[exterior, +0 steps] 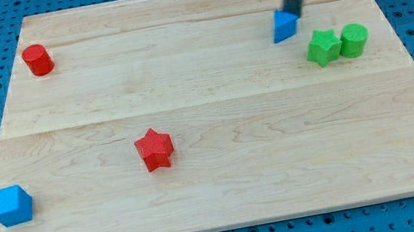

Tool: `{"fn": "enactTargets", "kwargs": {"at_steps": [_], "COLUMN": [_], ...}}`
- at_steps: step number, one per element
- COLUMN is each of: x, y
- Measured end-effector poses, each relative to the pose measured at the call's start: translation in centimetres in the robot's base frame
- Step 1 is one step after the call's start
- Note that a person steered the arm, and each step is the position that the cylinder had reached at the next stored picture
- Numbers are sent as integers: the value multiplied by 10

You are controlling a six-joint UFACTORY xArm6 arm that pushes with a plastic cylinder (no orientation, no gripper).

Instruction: Move the blue triangle towards the center of the board

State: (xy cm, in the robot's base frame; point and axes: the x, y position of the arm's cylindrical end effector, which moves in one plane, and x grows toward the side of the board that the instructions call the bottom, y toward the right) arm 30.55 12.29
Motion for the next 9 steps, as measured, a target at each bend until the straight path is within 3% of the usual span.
{"fn": "enactTargets", "kwargs": {"at_steps": [1,2,3,5,6,7,9], "x": [4,-4,-20,-12,14,37,42], "y": [-71,-87,-46,53,35,-15,-145]}}
